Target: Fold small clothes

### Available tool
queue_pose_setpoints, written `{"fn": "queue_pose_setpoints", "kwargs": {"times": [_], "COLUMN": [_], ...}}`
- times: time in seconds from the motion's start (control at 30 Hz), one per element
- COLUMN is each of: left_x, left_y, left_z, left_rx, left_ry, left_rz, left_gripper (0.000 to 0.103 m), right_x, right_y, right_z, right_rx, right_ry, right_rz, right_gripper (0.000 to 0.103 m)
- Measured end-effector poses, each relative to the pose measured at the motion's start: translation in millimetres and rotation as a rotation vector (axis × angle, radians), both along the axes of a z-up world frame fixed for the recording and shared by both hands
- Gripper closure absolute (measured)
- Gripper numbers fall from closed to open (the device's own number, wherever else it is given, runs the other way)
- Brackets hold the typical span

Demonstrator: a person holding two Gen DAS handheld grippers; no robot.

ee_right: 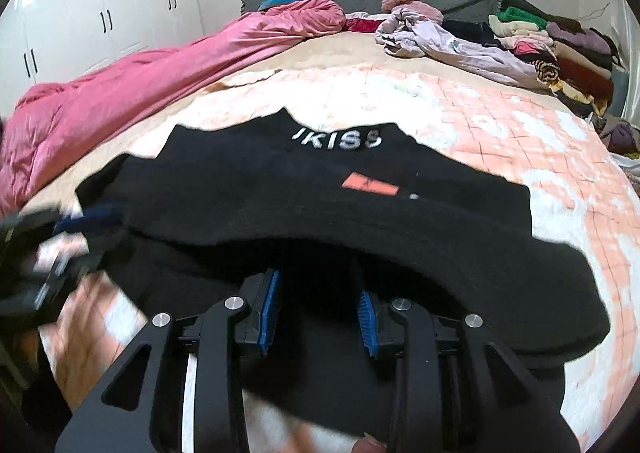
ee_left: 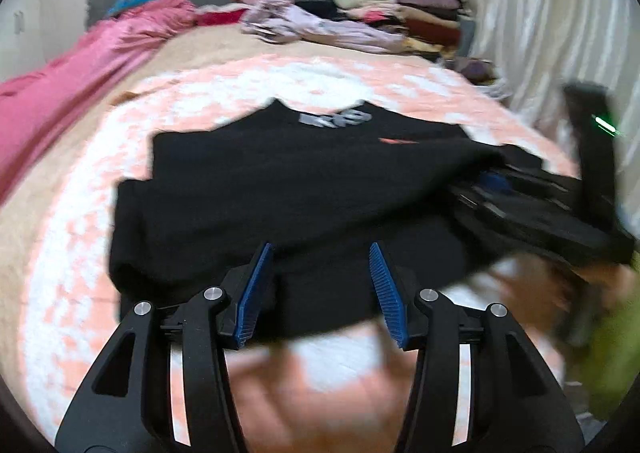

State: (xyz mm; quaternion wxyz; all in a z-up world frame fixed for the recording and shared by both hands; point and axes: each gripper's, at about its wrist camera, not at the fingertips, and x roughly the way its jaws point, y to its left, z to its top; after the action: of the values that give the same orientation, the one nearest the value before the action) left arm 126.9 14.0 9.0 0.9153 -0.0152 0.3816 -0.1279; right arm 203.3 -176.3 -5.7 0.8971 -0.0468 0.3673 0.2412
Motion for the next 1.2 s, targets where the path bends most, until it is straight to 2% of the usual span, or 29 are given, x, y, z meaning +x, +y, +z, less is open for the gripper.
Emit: {"fn": "queue_pose_setpoints", "kwargs": {"times": [0.07,0.1,0.2,0.3,0.37,0.47,0.6,0.63,0.77,0.8,0.83,1.0,1.13,1.2], "left_x": [-2.8,-0.4,14.2,35.1,41.1,50.6,75.9,82.7,107.4,110.1,112.3,103.8,94.3,95.6], "left_y": [-10.8,-16.9,-24.7,-19.4,-19.6,-22.7,-11.2,-6.4,22.1,27.5,36.4,74.7,97.5,105.9], "left_z": [-3.3,-6.4,-18.8,-29.0,-25.9,-19.2,-10.2,-7.8,7.2,10.4,12.6,9.6,4.2,0.9], "left_rx": [-0.018,-0.001,0.063,0.068,0.09,0.137,0.143,0.138,0.03,0.016,-0.005,-0.108,-0.127,-0.127], "left_ry": [0.024,0.031,0.055,0.096,0.087,0.055,0.028,0.026,0.001,-0.015,-0.027,-0.042,-0.04,-0.022], "left_rz": [-0.048,-0.061,-0.042,0.0,0.003,0.005,0.073,0.095,0.199,0.219,0.244,0.319,0.362,0.381], "left_gripper": [0.06,0.059,0.058,0.058,0.058,0.055,0.055,0.055,0.053,0.05,0.046,0.045,0.044,0.044], "right_x": [10.6,15.5,27.8,38.5,45.5,53.7,59.4,59.7,57.5,55.8,54.4,40.6,15.8,7.3], "right_y": [-2.0,-3.1,-6.7,-10.1,-11.4,-13.0,-19.6,-23.2,-37.8,-42.3,-46.4,-68.1,-79.2,-80.7], "right_z": [2.9,5.2,14.1,25.5,29.7,31.6,33.6,35.6,45.3,48.4,50.9,58.9,50.9,41.0], "right_rx": [0.019,0.026,0.047,0.049,0.042,0.026,0.032,0.043,0.07,0.071,0.067,0.071,0.037,0.005], "right_ry": [0.009,0.01,0.003,-0.02,-0.03,-0.044,-0.061,-0.066,-0.118,-0.14,-0.158,-0.207,-0.21,-0.185], "right_rz": [-0.005,-0.008,-0.023,-0.034,-0.044,-0.057,-0.079,-0.087,-0.123,-0.134,-0.146,-0.194,-0.193,-0.198], "right_gripper": [0.071,0.071,0.071,0.071,0.069,0.06,0.053,0.051,0.042,0.041,0.038,0.035,0.026,0.026]}}
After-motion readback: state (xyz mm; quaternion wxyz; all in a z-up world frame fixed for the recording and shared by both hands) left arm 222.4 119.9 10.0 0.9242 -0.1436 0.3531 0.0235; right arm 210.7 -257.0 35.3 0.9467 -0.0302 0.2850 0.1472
